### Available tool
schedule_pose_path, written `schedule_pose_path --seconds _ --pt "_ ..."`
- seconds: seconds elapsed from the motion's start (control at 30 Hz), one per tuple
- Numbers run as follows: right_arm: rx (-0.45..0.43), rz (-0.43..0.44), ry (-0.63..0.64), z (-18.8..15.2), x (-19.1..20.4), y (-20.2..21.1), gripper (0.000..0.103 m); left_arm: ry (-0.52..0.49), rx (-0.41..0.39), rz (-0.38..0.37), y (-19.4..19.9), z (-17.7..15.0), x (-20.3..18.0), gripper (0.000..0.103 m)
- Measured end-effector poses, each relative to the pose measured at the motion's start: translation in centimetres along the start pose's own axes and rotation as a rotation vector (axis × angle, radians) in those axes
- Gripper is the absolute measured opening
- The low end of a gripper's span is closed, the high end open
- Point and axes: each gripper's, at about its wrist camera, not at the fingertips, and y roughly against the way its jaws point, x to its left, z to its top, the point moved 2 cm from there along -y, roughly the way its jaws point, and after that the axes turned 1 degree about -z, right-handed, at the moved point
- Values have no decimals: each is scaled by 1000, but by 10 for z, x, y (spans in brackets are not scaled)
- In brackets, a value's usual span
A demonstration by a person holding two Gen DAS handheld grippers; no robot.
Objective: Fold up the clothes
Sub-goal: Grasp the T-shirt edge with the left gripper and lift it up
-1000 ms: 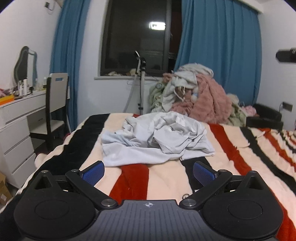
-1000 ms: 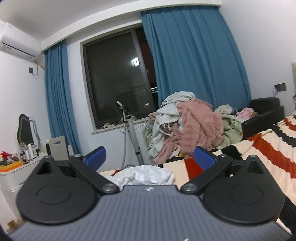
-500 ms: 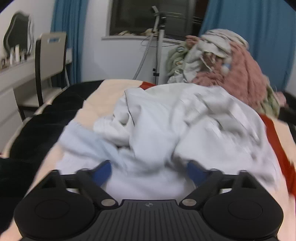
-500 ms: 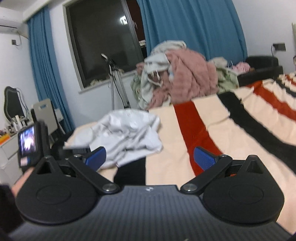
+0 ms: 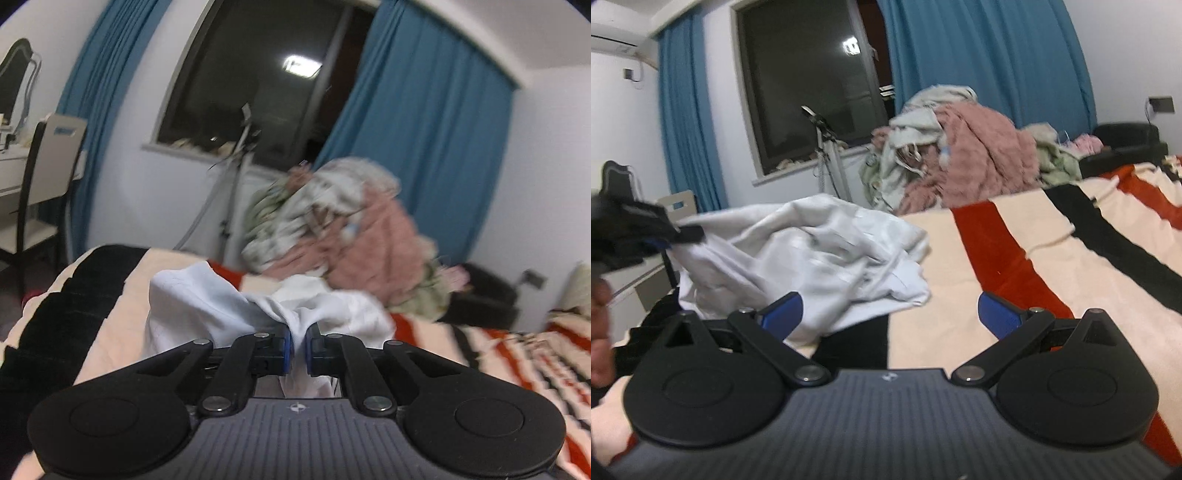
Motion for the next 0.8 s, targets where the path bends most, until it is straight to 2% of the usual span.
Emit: schedule_pose_path --seconds 0.07,0.17,0.23,0.43,0.63,0.73,0.8 --pt "-11 18 18 1 6 11 103 4 -21 -29 34 -7 -10 7" --pt "32 43 50 -3 14 23 103 23 -53 -53 83 -17 -13 7" --pt "61 59 71 -5 20 30 103 70 -65 -70 108 -20 -8 7" --pt "148 109 136 -13 36 54 102 147 -136 -93 182 -5 10 7" --pt "241 159 194 -21 52 74 101 166 -71 38 185 4 67 7" --pt "327 182 165 -36 52 53 101 182 -61 129 165 -3 105 8" --pt "380 202 86 -48 48 37 95 188 -56 187 148 -7 124 8"
